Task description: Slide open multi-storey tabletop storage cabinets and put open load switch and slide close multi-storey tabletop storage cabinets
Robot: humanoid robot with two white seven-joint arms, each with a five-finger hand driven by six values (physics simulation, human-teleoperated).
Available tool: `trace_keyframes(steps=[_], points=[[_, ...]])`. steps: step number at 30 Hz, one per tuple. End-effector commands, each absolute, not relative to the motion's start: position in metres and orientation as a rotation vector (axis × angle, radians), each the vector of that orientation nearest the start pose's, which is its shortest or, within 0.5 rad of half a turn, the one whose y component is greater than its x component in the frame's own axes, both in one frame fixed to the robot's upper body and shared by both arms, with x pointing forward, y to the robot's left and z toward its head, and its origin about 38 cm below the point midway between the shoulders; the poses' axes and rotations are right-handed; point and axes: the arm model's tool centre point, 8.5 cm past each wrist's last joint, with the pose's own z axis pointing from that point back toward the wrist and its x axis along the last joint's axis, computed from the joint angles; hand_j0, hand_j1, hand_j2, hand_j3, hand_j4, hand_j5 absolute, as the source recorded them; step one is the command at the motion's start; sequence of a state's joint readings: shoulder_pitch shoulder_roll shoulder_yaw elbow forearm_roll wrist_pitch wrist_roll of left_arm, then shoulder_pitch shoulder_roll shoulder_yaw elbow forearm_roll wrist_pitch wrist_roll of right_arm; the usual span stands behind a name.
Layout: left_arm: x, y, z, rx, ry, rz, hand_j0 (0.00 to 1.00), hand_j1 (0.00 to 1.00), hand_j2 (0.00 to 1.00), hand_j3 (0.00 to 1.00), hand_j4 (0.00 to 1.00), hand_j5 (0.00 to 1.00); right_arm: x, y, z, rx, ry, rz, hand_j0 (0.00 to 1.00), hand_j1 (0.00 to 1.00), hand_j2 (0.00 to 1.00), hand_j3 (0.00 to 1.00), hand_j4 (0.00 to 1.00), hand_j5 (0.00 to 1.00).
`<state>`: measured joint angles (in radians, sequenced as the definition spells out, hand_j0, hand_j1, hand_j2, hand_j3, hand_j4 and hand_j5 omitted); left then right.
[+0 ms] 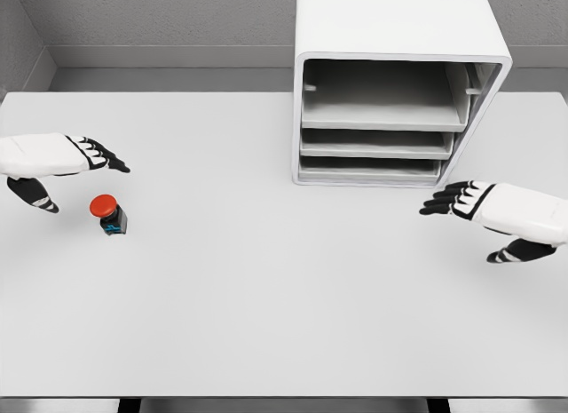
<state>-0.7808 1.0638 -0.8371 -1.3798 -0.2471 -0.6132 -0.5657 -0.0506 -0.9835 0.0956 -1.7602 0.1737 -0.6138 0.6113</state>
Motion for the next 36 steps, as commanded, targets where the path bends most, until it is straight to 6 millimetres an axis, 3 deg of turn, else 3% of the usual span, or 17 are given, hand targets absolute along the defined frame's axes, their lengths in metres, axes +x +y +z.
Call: trace_keyframes(steps=[1,4,7,9,12,20,30,33,36], points=[[0.423,0.385,0.233,0.393,-1.128,-2.118,1.00,1.00,1.00,1.00,1.00,1.00,0.328,-0.360,0.218,-0.258,-1.452,1.940,1.00,1.00,1.00,1.00,1.00,1.00],[0.422,0.385,0.231,0.387,-1.124,-2.119,1.00,1.00,1.00,1.00,1.00,1.00,0.329,-0.359,0.217,-0.255,-1.455,1.939,1.00,1.00,1.00,1.00,1.00,1.00],[0.414,0.367,0.222,0.335,-1.134,-2.173,1.00,1.00,1.00,1.00,1.00,1.00,0.342,-0.354,0.241,-0.319,-1.510,1.957,1.00,1.00,1.00,1.00,1.00,1.00],[0.414,0.367,0.222,0.336,-1.133,-2.174,1.00,1.00,1.00,1.00,1.00,1.00,0.352,-0.337,0.248,-0.302,-1.537,2.006,1.00,1.00,1.00,1.00,1.00,1.00],[0.414,0.367,0.222,0.336,-1.133,-2.174,1.00,1.00,1.00,1.00,1.00,1.00,0.359,-0.328,0.258,-0.318,-1.584,2.007,1.00,1.00,1.00,1.00,1.00,1.00],[0.412,0.366,0.213,0.328,-1.107,-2.192,1.00,1.00,1.00,1.00,1.00,1.00,0.384,-0.306,0.255,-0.318,-1.546,1.971,1.00,1.00,1.00,1.00,1.00,1.00],[0.414,0.356,0.203,0.325,-1.096,-2.221,1.00,1.00,1.00,1.00,1.00,1.00,0.413,-0.309,0.265,-0.356,-1.566,1.874,1.00,1.00,1.00,1.00,1.00,1.00],[0.414,0.355,0.200,0.322,-1.091,-2.226,1.00,1.00,1.00,1.00,1.00,1.00,0.425,-0.299,0.256,-0.322,-1.557,1.873,1.00,1.00,1.00,1.00,1.00,1.00],[0.413,0.355,0.198,0.332,-1.076,-2.241,0.99,0.99,0.99,0.99,0.99,0.99,0.425,-0.292,0.248,-0.293,-1.544,1.892,1.00,1.00,1.00,1.00,1.00,1.00]])
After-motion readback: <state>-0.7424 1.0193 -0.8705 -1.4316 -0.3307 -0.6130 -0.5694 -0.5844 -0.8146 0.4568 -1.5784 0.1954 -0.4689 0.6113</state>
